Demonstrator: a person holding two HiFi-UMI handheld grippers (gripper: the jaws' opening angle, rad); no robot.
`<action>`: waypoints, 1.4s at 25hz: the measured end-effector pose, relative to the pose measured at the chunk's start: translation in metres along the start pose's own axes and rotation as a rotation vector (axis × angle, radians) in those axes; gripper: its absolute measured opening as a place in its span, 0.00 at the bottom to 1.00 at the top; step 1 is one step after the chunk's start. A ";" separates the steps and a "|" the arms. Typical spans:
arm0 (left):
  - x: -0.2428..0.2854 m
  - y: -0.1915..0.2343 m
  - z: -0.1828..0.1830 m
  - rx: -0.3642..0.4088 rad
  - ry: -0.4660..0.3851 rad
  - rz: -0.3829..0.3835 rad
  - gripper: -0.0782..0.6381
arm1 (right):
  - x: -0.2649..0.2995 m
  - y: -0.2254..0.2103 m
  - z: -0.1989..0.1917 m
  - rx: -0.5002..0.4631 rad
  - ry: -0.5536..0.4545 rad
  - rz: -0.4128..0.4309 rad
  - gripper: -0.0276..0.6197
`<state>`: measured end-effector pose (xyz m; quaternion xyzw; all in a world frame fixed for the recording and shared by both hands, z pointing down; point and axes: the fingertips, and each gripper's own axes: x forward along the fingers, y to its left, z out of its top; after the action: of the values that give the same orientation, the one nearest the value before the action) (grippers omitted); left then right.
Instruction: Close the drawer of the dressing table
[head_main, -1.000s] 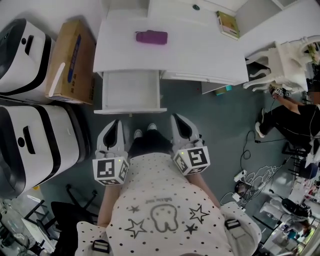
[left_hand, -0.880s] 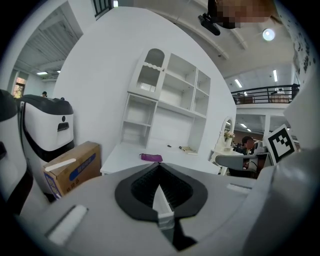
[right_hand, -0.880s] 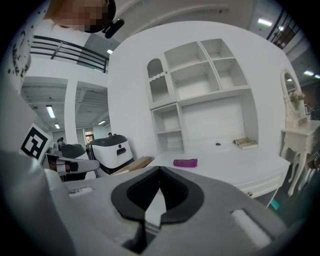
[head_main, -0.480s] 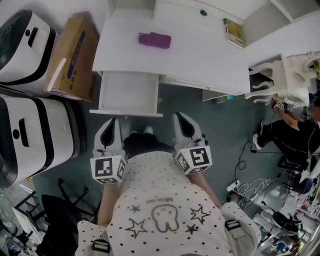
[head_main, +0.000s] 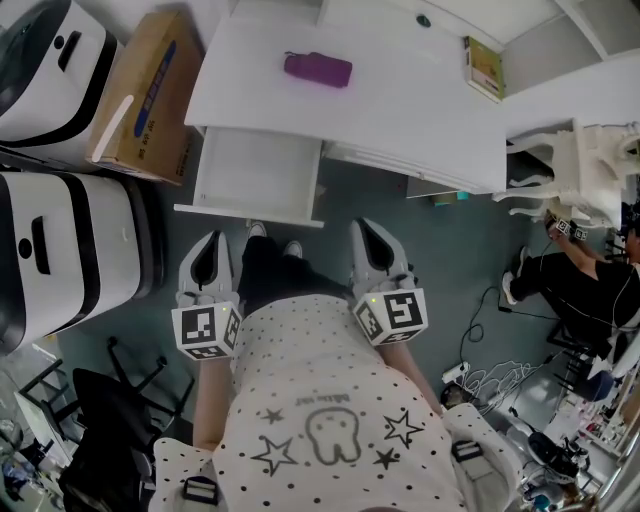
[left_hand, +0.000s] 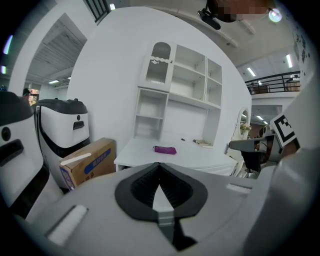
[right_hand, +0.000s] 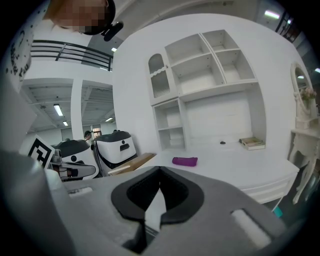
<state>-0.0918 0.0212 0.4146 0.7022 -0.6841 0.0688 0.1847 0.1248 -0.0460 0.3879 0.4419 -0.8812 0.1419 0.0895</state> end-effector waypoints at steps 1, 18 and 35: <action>0.002 0.000 -0.002 0.007 0.003 -0.004 0.10 | 0.001 0.000 0.001 -0.001 -0.002 0.001 0.05; 0.037 0.000 -0.087 0.044 0.221 -0.061 0.18 | -0.010 -0.012 -0.009 0.030 0.023 -0.036 0.05; 0.086 0.002 -0.205 -0.011 0.479 -0.087 0.33 | -0.015 -0.014 -0.036 0.091 0.083 -0.082 0.05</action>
<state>-0.0576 0.0133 0.6338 0.6938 -0.5901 0.2218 0.3483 0.1458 -0.0307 0.4204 0.4750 -0.8506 0.1963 0.1114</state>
